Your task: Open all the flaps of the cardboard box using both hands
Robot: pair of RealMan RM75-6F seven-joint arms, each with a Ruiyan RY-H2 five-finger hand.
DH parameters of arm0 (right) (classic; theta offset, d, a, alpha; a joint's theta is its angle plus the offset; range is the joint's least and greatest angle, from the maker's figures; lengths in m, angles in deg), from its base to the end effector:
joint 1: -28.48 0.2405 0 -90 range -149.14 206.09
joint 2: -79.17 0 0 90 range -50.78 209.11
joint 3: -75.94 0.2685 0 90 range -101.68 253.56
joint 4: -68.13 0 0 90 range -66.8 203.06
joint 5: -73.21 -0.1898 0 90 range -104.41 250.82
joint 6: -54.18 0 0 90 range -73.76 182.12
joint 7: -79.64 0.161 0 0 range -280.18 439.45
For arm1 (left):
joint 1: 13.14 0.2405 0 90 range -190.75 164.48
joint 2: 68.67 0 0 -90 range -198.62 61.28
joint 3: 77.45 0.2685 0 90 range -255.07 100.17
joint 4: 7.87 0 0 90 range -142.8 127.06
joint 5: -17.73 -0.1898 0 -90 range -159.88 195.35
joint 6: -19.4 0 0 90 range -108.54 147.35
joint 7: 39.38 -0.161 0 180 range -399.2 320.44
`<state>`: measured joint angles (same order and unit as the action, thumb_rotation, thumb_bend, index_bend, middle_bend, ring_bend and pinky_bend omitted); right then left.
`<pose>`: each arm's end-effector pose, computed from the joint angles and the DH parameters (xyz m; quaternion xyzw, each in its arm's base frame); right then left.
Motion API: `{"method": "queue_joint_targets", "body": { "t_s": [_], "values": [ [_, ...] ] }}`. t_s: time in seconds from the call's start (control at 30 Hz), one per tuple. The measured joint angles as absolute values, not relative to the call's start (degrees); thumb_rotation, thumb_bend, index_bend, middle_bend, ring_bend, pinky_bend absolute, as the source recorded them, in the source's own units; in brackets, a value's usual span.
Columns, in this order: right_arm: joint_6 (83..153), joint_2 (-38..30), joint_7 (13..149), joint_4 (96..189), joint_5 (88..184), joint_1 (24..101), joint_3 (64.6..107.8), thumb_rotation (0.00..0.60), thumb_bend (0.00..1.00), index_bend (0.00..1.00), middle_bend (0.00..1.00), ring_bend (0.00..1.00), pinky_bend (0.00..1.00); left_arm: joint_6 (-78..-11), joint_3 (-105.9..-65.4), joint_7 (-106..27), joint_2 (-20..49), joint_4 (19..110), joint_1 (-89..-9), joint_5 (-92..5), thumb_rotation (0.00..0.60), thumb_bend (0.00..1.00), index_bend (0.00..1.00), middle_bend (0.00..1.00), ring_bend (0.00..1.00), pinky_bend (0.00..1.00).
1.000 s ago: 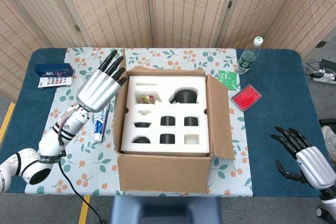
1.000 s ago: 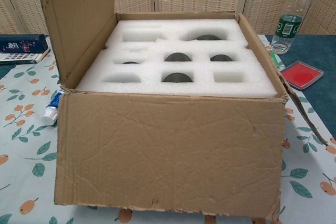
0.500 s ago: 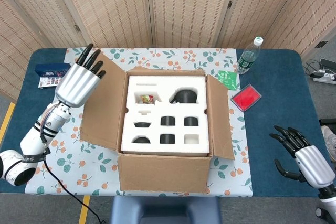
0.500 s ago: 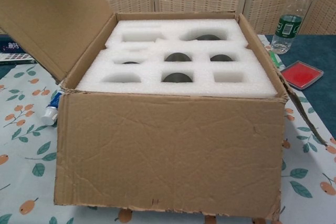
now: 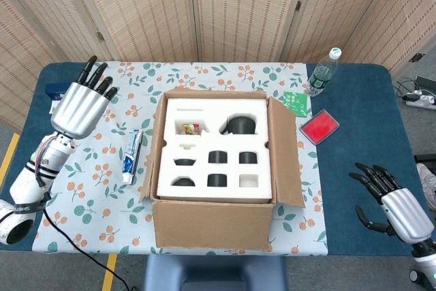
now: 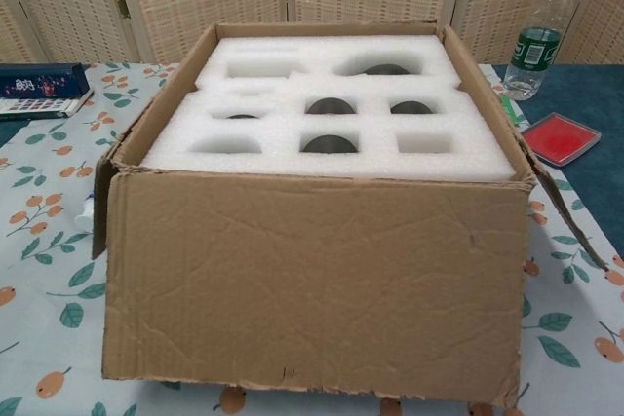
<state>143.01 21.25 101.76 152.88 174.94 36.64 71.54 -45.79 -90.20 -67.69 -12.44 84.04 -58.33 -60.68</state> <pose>-0.3012 -0.1868 0.2000 0.6676 -0.3948 0.4477 0.4450 -0.1163 0.3960 0.2182 -0.7374 -0.0183 -0.3517 0.5763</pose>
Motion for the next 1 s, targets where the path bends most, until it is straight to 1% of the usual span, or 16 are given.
{"method": "queue_joint_targets", "body": {
  "t_s": [0.07, 0.1, 0.13, 0.27, 0.3, 0.37, 0.5, 0.57, 0.67, 0.7, 0.73, 0.8, 0.93, 1.0],
  "values": [
    [142.9, 21.1, 101.1, 153.0, 174.8, 36.6, 71.6, 0.417, 0.56, 0.13, 0.09, 0.11, 0.07, -46.7, -90.3, -65.8, -13.4, 85.5, -57.2, -60.5, 0.600, 0.95, 0.27, 0.28, 0.12, 0.08],
    [142.9, 21.1, 100.5, 153.1, 174.7, 36.6, 71.7, 0.417, 0.56, 0.13, 0.09, 0.11, 0.07, -47.1, -90.3, -64.9, -13.9, 86.4, -56.6, -60.3, 0.600, 0.91, 0.23, 0.26, 0.11, 0.08],
    [142.8, 21.0, 100.1, 153.3, 174.6, 36.6, 71.7, 0.418, 0.56, 0.13, 0.09, 0.11, 0.07, -47.7, -90.2, -63.6, -14.6, 87.7, -55.5, -60.1, 0.600, 0.84, 0.20, 0.23, 0.09, 0.07],
    [142.3, 20.8, 97.7, 153.9, 173.9, 36.5, 72.0, 0.415, 0.56, 0.13, 0.08, 0.12, 0.07, -50.3, -88.8, -60.0, -16.9, 93.4, -50.5, -59.0, 0.600, 0.46, 0.05, 0.08, 0.01, 0.04],
    [142.0, 20.7, 96.9, 154.1, 173.6, 36.5, 72.1, 0.416, 0.56, 0.13, 0.08, 0.12, 0.07, -51.3, -87.9, -59.2, -17.6, 95.5, -48.5, -58.5, 0.600, 0.39, 0.02, 0.04, 0.00, 0.02],
    [141.6, 20.4, 95.5, 154.6, 173.1, 36.5, 72.3, 0.417, 0.56, 0.13, 0.08, 0.12, 0.07, -52.9, -86.2, -58.0, -18.5, 98.6, -45.0, -57.7, 0.600, 0.31, 0.00, 0.00, 0.00, 0.00],
    [140.3, 19.7, 92.9, 155.9, 172.1, 36.6, 72.7, 0.418, 0.56, 0.13, 0.08, 0.11, 0.07, -57.1, -81.9, -54.4, -19.4, 102.8, -37.2, -57.2, 0.600, 0.29, 0.00, 0.00, 0.00, 0.00],
    [140.2, 19.4, 91.6, 156.3, 171.7, 36.5, 72.8, 0.415, 0.56, 0.13, 0.08, 0.11, 0.07, -60.0, -79.7, -53.4, -19.0, 103.2, -33.4, -57.6, 0.600, 0.29, 0.00, 0.00, 0.00, 0.00],
    [140.2, 18.6, 88.5, 156.9, 170.5, 36.0, 73.2, 0.416, 0.56, 0.13, 0.08, 0.12, 0.07, -65.4, -78.0, -54.8, -16.8, 102.4, -29.1, -58.5, 0.600, 0.29, 0.00, 0.00, 0.00, 0.00],
    [140.3, 18.2, 86.8, 157.2, 169.9, 35.8, 73.4, 0.418, 0.56, 0.13, 0.08, 0.12, 0.07, -67.3, -77.5, -55.7, -15.7, 101.8, -28.1, -59.0, 0.600, 0.29, 0.00, 0.00, 0.00, 0.00],
    [140.3, 17.9, 85.5, 157.5, 169.3, 35.5, 73.6, 0.417, 0.56, 0.13, 0.07, 0.12, 0.06, -70.7, -76.7, -57.1, -13.2, 100.3, -26.2, -60.2, 0.600, 0.29, 0.00, 0.00, 0.00, 0.00],
    [140.5, 17.1, 82.1, 158.4, 168.0, 34.9, 74.0, 0.416, 0.56, 0.13, 0.07, 0.11, 0.05, -74.4, -75.8, -57.6, -9.8, 97.5, -23.7, -61.9, 0.600, 0.29, 0.00, 0.00, 0.00, 0.00],
    [140.4, 16.2, 78.6, 161.0, 166.6, 34.0, 74.2, 0.417, 0.56, 0.12, 0.07, 0.11, 0.04, -77.7, -74.3, -55.7, -5.1, 90.8, -19.1, -64.8, 0.600, 0.29, 0.00, 0.00, 0.00, 0.00],
    [140.4, 16.1, 78.2, 161.4, 166.5, 33.8, 74.2, 0.416, 0.56, 0.12, 0.07, 0.11, 0.04, -78.6, -74.2, -54.3, -4.3, 89.4, -18.0, -66.0, 0.600, 0.29, 0.00, 0.00, 0.00, 0.00]
  ]
}}
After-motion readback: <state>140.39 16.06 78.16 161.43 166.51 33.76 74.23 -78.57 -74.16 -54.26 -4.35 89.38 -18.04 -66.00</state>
